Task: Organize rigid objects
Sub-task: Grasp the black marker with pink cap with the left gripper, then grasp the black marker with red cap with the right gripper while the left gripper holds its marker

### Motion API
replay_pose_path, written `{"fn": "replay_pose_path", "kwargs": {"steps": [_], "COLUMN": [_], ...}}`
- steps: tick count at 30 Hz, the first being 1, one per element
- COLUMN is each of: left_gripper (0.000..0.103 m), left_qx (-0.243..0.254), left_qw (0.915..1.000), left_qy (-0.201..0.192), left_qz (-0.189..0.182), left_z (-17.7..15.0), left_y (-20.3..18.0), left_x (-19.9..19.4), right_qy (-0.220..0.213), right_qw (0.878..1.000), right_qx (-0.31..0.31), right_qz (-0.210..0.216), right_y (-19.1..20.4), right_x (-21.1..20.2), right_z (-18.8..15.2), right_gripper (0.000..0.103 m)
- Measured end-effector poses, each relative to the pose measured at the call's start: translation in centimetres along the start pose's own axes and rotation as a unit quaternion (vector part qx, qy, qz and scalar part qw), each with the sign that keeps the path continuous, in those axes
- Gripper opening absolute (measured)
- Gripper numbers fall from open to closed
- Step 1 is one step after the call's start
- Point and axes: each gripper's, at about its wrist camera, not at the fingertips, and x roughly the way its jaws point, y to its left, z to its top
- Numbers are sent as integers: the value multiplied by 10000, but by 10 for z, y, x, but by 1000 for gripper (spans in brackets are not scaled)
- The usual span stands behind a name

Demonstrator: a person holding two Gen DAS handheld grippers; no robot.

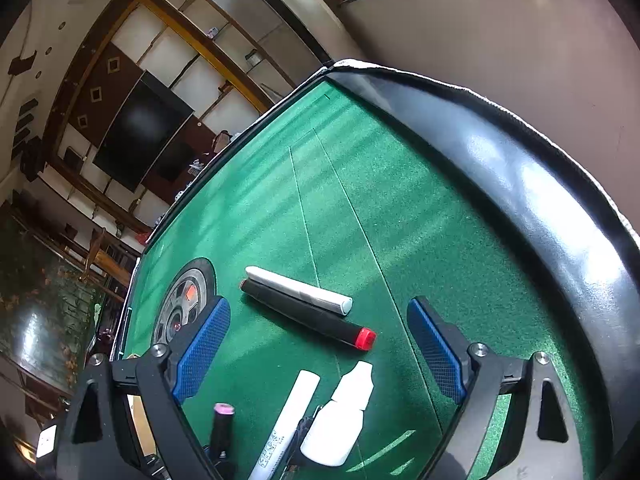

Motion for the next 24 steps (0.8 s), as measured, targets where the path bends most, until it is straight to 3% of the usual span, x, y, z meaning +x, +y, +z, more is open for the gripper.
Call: {"fn": "replay_pose_path", "kwargs": {"steps": [8,12,17,19,24], "left_gripper": [14,14,14,14,14], "left_qx": [-881,-1200,-1204,-1258,-1492], "left_qw": [9891,9851,9838,9822,9767], "left_qy": [-1120,-1180,-1249,-1287,-1364], "left_qz": [-363,-355,-455,-528,-714], "left_z": [-45,-59,-77,-80,-87], "left_y": [38,53,59,62,71], "left_x": [-113,-119,-131,-132,-130], "right_qy": [324,556,1413,1437,1221], "right_qw": [9989,9968,9825,9815,9772], "right_qx": [64,-111,-494,-851,-1734], "right_qz": [321,568,1109,935,-127], "right_y": [-3,3,30,47,89], "right_x": [14,25,35,26,30], "right_z": [-4,-4,-12,-15,-15], "right_gripper": [90,90,90,90,90]}}
